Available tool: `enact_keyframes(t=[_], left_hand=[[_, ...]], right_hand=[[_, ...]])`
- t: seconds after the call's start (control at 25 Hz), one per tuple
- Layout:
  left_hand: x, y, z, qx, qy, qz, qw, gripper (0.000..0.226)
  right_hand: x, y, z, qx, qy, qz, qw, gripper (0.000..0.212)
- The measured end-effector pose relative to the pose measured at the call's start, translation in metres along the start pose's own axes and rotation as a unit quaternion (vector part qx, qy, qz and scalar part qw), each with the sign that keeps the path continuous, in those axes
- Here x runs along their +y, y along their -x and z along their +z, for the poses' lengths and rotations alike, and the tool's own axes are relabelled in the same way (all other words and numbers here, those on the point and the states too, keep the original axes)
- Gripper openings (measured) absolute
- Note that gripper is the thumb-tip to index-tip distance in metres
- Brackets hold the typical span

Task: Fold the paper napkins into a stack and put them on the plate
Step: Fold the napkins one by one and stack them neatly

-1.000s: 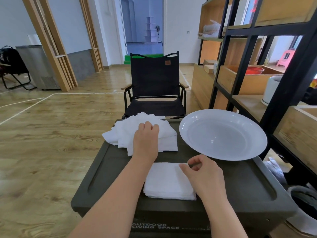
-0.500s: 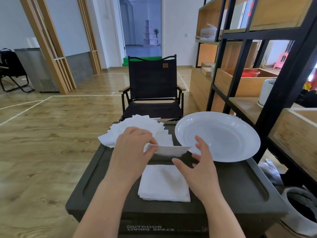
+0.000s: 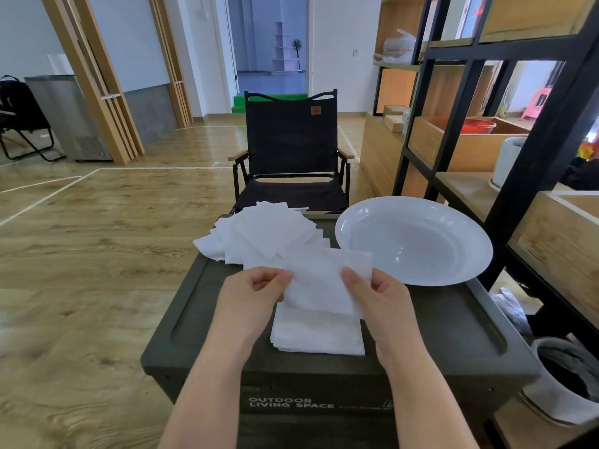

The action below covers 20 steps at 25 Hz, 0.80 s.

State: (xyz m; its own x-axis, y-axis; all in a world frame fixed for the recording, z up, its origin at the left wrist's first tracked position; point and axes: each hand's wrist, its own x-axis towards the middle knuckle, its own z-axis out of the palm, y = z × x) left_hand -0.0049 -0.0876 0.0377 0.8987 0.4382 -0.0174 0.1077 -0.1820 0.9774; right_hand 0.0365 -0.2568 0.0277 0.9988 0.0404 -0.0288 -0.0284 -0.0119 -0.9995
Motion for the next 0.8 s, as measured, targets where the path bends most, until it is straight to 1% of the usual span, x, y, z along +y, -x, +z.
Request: enact_keyframes(t=[0.04, 0.12, 0.2, 0.24, 0.32, 0.48, 0.64, 0.8], left_hand=[[-0.002, -0.002, 0.001, 0.019, -0.018, -0.001, 1.0, 0.007], [-0.005, -0.004, 0.001, 0.041, -0.074, -0.01, 0.996, 0.01], [-0.009, -0.006, 0.0, 0.034, -0.138, -0.021, 0.99, 0.011], [-0.01, -0.005, -0.002, 0.025, -0.164, -0.032, 0.986, 0.011], [-0.01, -0.005, -0.003, 0.009, -0.206, -0.052, 0.977, 0.012], [-0.01, -0.003, -0.003, 0.018, -0.295, -0.055, 0.954, 0.013], [-0.01, -0.003, -0.004, 0.017, -0.325, -0.07, 0.943, 0.02], [-0.012, -0.003, -0.003, 0.013, -0.343, -0.073, 0.936, 0.015]], right_hand=[[0.002, -0.001, 0.001, 0.014, 0.042, -0.003, 0.999, 0.015], [0.008, -0.002, 0.001, 0.044, 0.171, -0.024, 0.984, 0.025], [0.011, -0.002, 0.001, 0.069, 0.275, -0.039, 0.958, 0.029], [0.011, -0.002, 0.001, 0.075, 0.301, -0.041, 0.95, 0.026], [0.012, -0.002, 0.002, 0.075, 0.337, -0.037, 0.938, 0.019], [0.015, 0.0, 0.006, 0.078, 0.385, -0.025, 0.919, 0.024], [0.017, 0.001, 0.009, 0.077, 0.401, -0.014, 0.913, 0.022], [0.017, 0.003, 0.009, 0.069, 0.407, 0.0, 0.911, 0.017]])
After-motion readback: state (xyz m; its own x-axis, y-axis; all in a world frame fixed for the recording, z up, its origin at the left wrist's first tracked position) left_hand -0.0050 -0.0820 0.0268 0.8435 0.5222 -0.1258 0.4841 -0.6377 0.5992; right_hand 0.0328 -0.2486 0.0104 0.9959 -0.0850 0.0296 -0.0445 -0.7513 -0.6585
